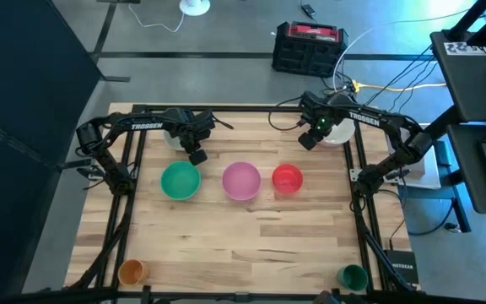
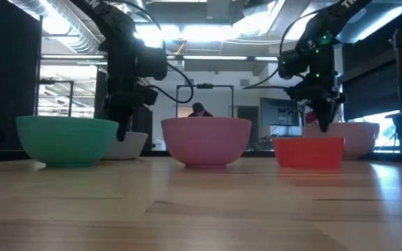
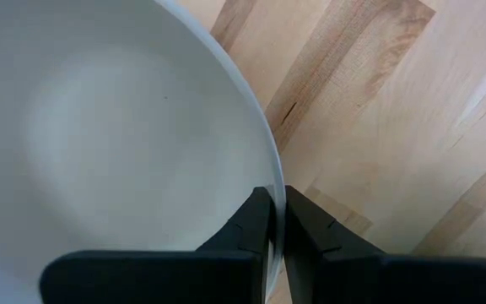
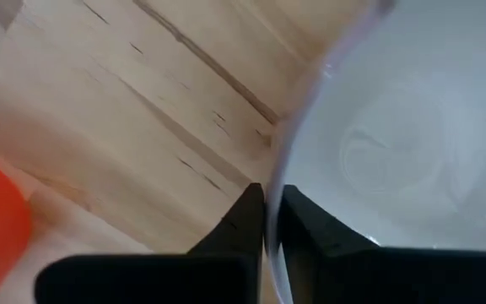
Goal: Nest bowls inside each other
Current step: Stack the left white bowl on top of the right white bowl
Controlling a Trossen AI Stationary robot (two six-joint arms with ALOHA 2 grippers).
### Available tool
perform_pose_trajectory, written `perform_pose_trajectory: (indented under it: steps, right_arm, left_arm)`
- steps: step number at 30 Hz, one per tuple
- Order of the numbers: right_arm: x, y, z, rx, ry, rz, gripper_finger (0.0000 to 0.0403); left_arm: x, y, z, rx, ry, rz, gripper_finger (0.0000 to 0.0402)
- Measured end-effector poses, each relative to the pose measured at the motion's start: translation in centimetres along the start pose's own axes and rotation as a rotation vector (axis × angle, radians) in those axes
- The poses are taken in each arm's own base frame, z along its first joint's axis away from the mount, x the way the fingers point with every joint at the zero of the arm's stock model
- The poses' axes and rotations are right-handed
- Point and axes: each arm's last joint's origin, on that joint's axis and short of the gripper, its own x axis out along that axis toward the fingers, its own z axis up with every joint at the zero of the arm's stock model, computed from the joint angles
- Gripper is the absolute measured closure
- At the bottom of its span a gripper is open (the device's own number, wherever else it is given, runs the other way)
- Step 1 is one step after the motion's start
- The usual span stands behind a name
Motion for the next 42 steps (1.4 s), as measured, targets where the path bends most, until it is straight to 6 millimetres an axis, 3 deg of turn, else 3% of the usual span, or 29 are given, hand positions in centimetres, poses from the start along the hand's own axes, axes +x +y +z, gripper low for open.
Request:
perform_pose_trajectory:
  steps: [13,26,42]
  right_arm:
    - [-0.1,3.1,-0.2,-0.116,-0.017,0.068,0.0401]
    - [-2.4,9.4,0.0,-0.359,-0.157,0.144,0.0402]
    - [-0.7,15.8,-1.5,-0.615,-0.123,0.224,0.0403]
  left_arm:
    - [0.0,0.0,0.0,0.003,0.0,0.0,0.04]
    - [0.0,0.0,0.0,0.003,0.0,0.0,0.04]
    - [0.0,0.0,0.0,0.002,0.0,0.0,0.04]
